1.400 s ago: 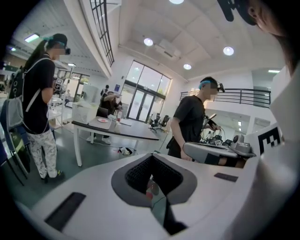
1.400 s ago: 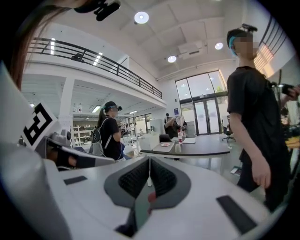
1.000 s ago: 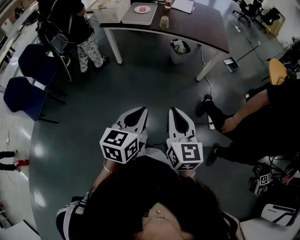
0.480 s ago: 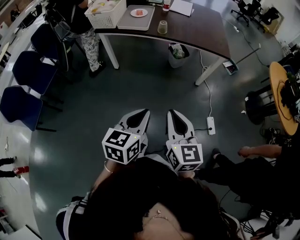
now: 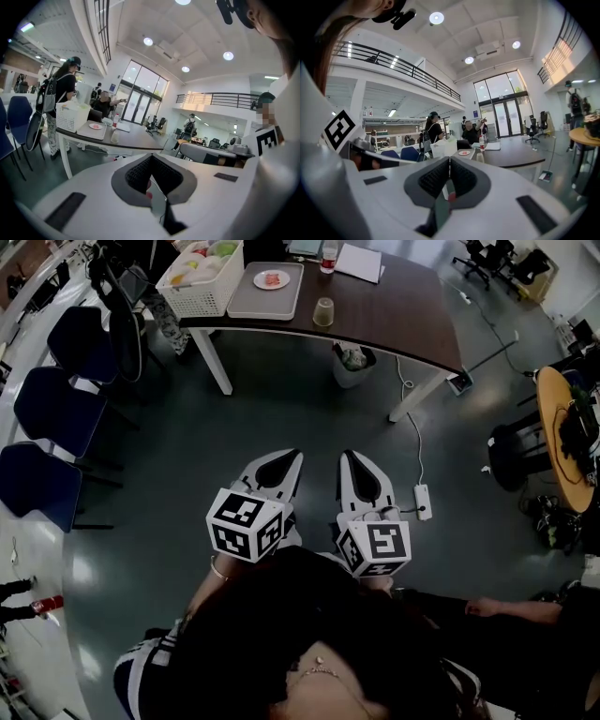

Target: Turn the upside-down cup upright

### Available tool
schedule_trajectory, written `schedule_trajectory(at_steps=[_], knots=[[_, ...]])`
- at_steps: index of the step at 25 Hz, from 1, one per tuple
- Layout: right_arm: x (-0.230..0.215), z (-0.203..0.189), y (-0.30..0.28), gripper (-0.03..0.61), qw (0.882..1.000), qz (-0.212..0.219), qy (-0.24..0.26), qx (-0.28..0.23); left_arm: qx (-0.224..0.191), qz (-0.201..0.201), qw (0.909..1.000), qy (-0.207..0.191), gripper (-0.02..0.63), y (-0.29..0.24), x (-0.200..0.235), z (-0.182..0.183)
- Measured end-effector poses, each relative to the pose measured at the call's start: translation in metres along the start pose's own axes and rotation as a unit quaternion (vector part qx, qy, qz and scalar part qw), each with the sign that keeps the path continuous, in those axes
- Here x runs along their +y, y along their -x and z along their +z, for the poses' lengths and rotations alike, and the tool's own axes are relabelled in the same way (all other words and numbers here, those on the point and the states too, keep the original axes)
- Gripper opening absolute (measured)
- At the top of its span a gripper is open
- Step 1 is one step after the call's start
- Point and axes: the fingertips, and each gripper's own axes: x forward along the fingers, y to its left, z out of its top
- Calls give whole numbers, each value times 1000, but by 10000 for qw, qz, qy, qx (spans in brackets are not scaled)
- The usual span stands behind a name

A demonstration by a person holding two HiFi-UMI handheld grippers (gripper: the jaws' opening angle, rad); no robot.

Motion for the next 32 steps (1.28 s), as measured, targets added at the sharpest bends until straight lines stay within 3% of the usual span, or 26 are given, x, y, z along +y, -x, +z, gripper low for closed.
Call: schedule_trajectory(at_steps=[8, 19, 32], knots=[[-2, 10, -61, 18, 10000, -79, 27, -3, 79, -25, 10000, 21, 3, -33, 54, 21], [-19, 11, -107, 18, 9999, -78, -90, 63, 202, -162, 9996, 84, 3, -76, 79, 32], [-75, 32, -204, 18, 9999, 4, -159, -7, 168, 25, 9999, 25, 2, -156, 131, 80]])
